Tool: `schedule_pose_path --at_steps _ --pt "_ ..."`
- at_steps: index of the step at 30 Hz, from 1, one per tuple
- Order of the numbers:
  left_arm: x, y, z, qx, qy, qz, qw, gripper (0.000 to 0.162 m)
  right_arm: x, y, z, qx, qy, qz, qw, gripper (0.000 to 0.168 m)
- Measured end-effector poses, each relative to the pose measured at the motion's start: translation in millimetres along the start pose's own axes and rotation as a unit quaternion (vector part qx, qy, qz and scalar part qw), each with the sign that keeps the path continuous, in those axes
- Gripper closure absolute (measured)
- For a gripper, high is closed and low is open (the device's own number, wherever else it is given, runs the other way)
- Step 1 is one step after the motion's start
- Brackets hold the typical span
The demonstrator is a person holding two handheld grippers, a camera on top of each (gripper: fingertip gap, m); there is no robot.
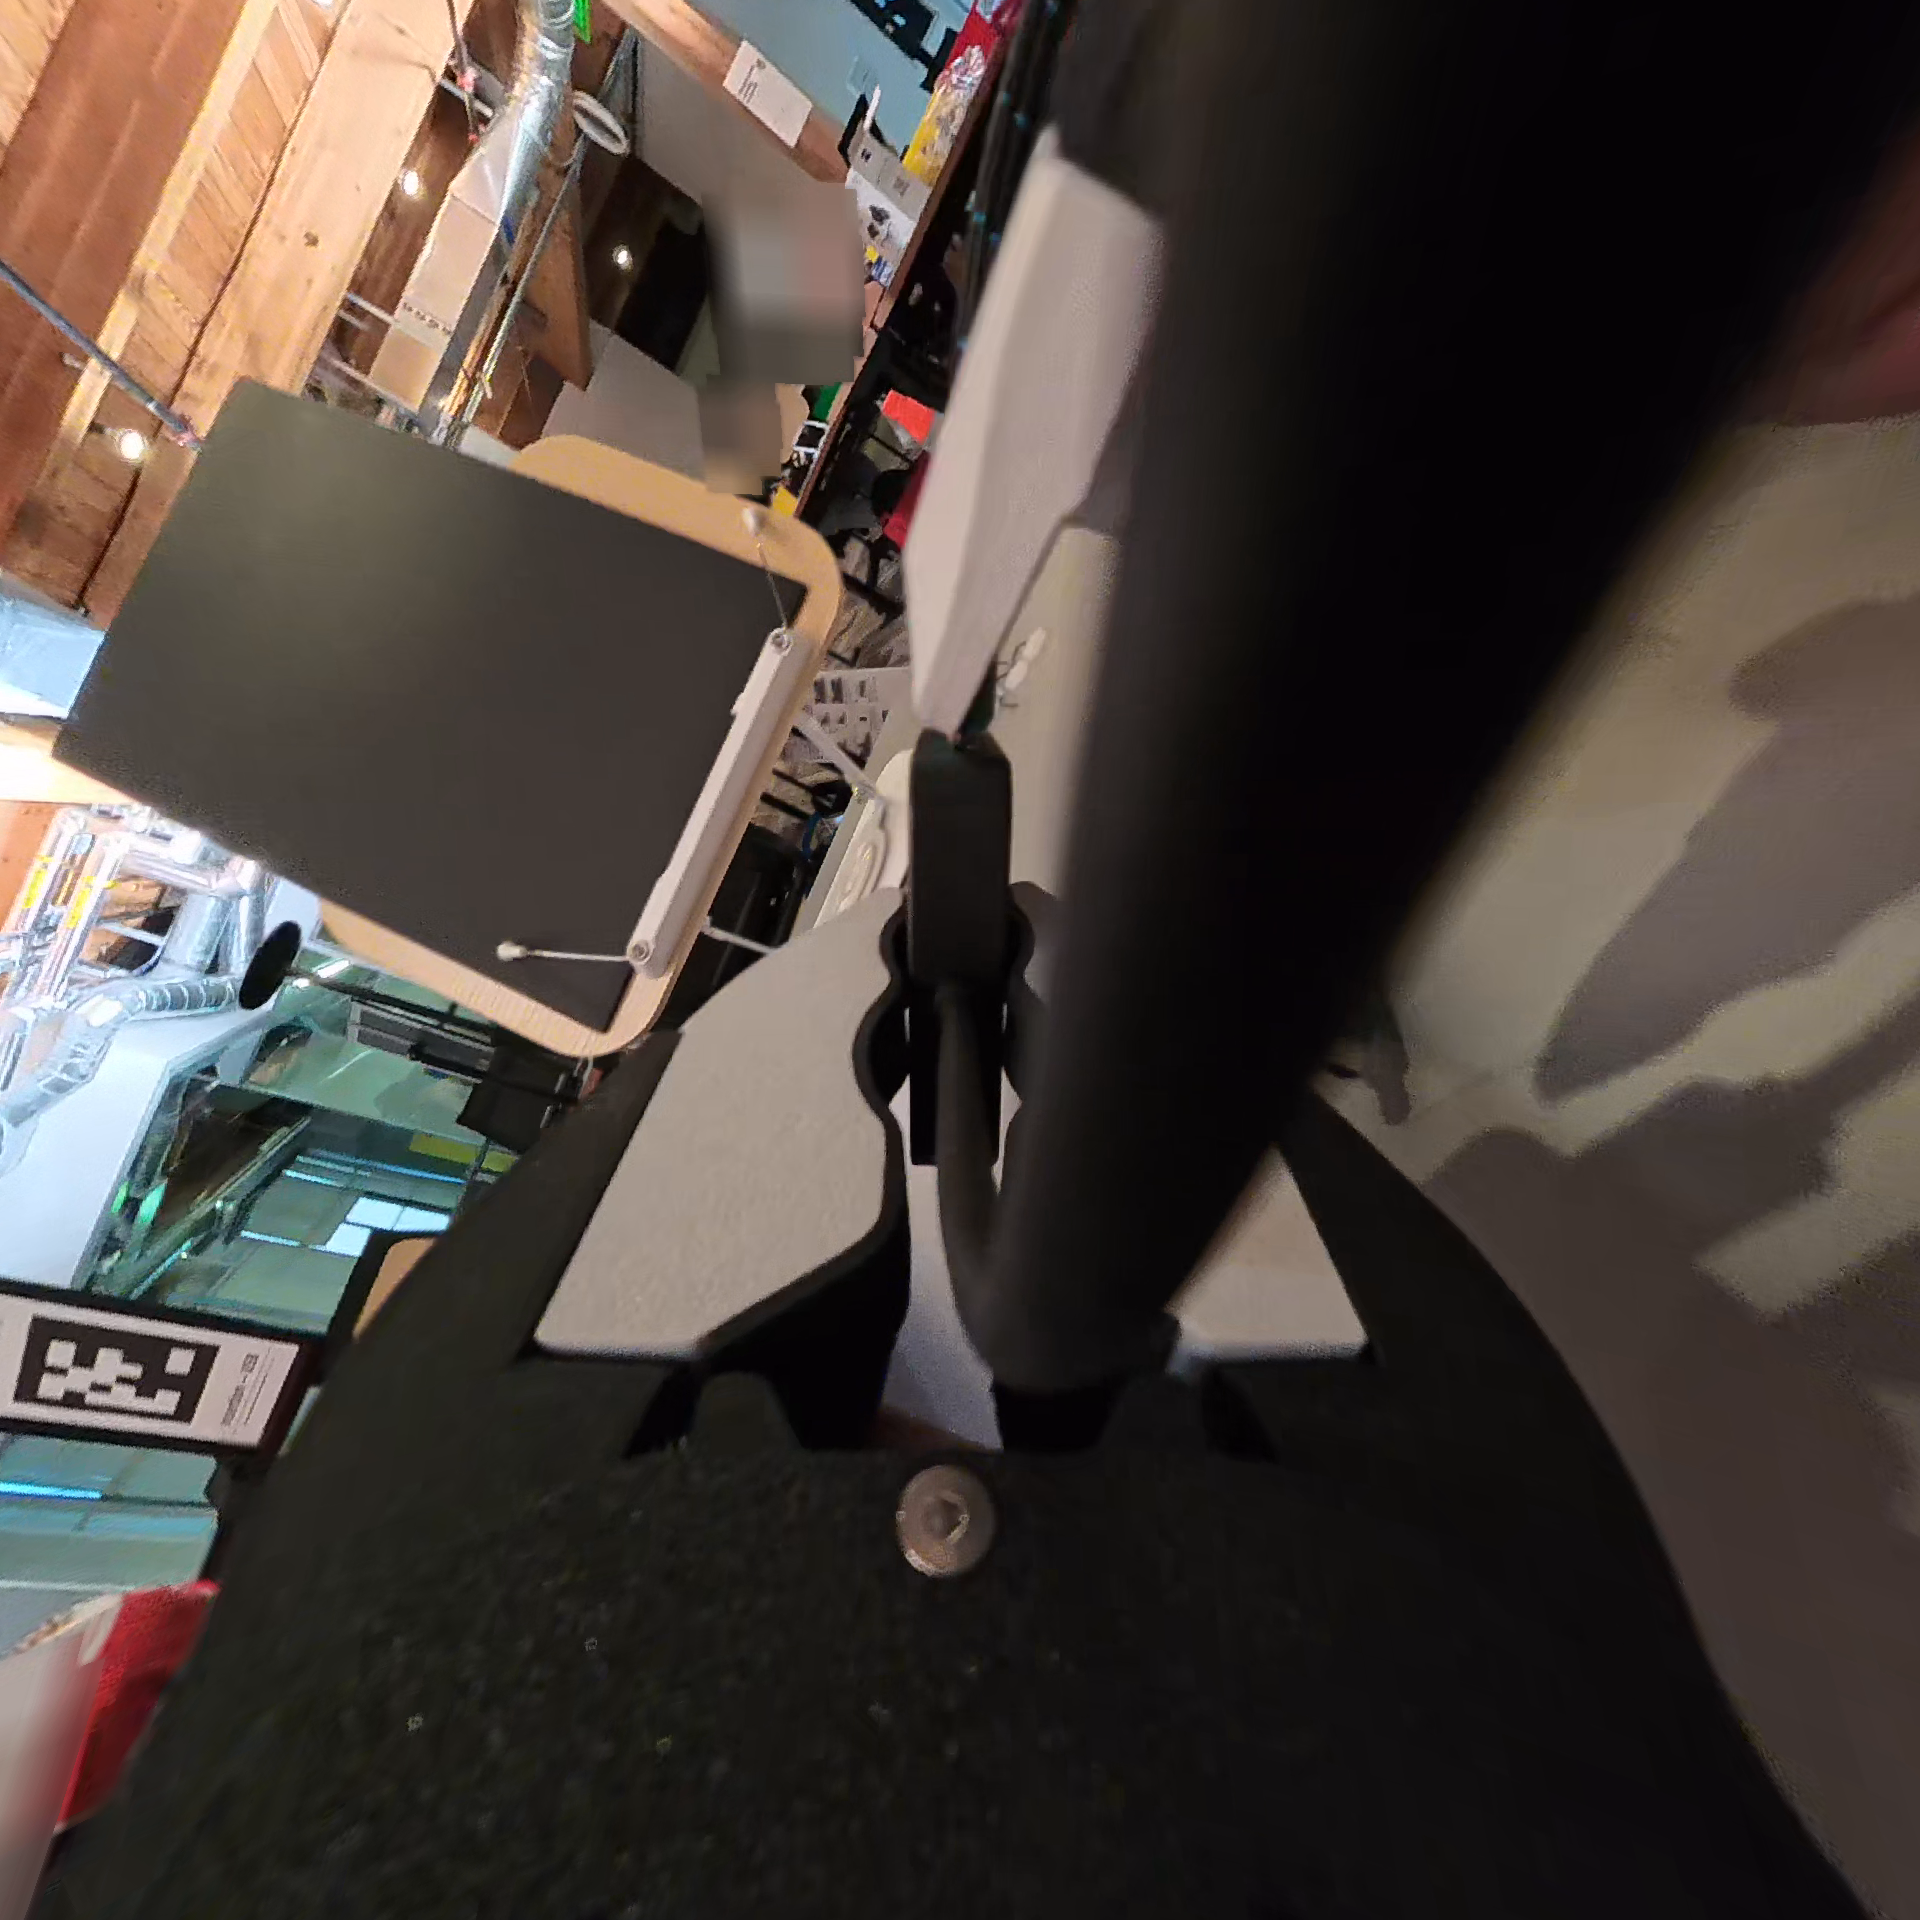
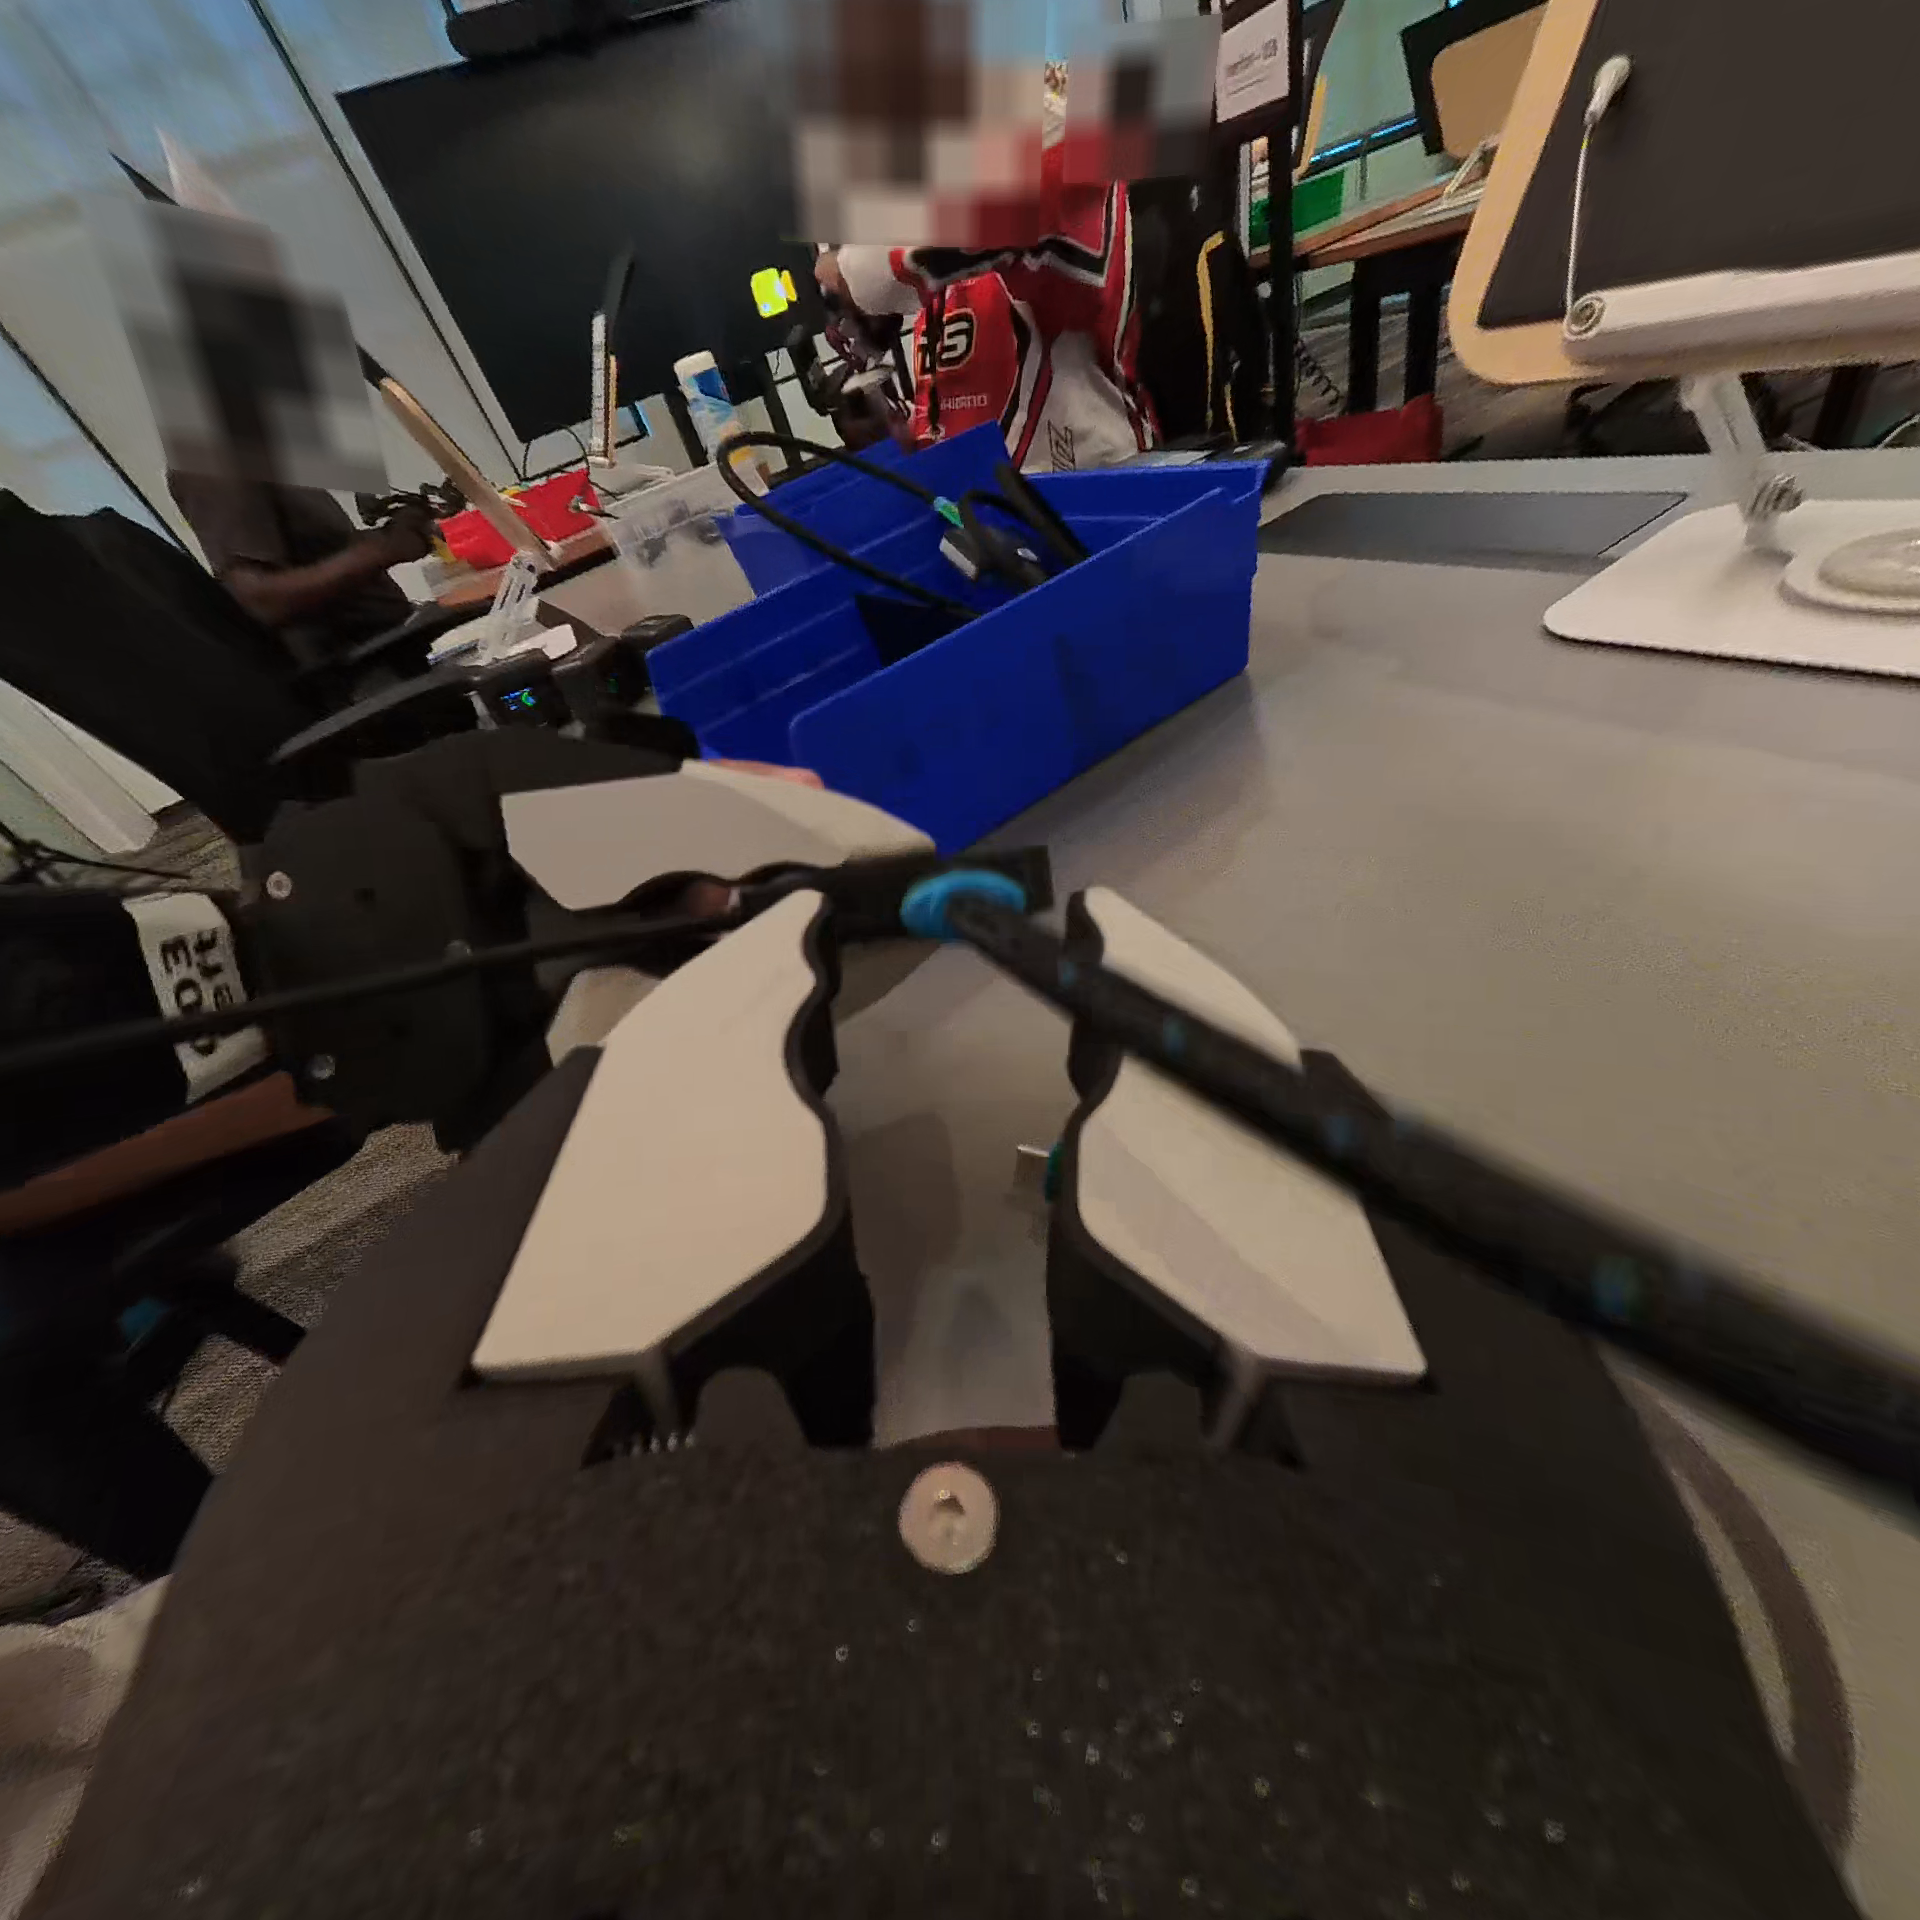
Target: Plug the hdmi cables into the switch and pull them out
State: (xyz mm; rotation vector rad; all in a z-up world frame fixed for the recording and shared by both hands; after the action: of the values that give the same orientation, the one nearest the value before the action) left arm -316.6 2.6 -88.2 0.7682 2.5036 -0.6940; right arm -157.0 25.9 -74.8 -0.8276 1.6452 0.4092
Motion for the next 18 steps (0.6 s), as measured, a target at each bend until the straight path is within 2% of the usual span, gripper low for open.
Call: schedule_pose_path --at_steps 2,7,13,15,17,18 --pt "-2.1 1.8 4.5 0.002 0.012 0.002 1.0 0.15 -0.1 -1.5 2.4 0.0 -0.008 -0.013 1.0 0.147" --pt "-3.8 5.8 6.4 0.012 0.028 -0.009 0.999 0.15 -2.9 -4.7 7.7 -0.002 -0.035 -0.06 0.998 0.147" --pt "-9.4 7.6 3.4 0.002 0.023 -0.03 0.999 0.15 -8.1 -8.8 10.6 -0.005 -0.025 -0.068 0.997 0.147" --pt "17.3 9.3 -12.8 -0.016 -0.026 -0.119 0.992 0.149 -14.5 -19.3 21.6 0.026 -0.009 -0.036 0.999 0.147" --pt "45.7 -2.0 -30.2 -0.01 -0.085 -0.117 0.989 0.152 -26.3 -38.3 44.9 0.042 0.009 -0.015 0.999 0.147" --pt "44.1 -5.8 -31.2 -0.013 -0.084 -0.111 0.99 0.151 -30.5 -43.9 50.8 0.037 0.006 -0.015 0.999 0.148"
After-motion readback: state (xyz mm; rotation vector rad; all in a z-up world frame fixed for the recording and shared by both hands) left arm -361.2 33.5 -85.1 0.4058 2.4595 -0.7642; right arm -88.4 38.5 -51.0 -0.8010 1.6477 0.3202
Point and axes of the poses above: each gripper's, where its closed fingertips meet, y out along the fingers, x out of its underside, z = x × y across the jaws, the point moved 10 cm from there along -y, back along the fingers, and after that the axes turned 14 degrees about x, right-handed, at the moved point
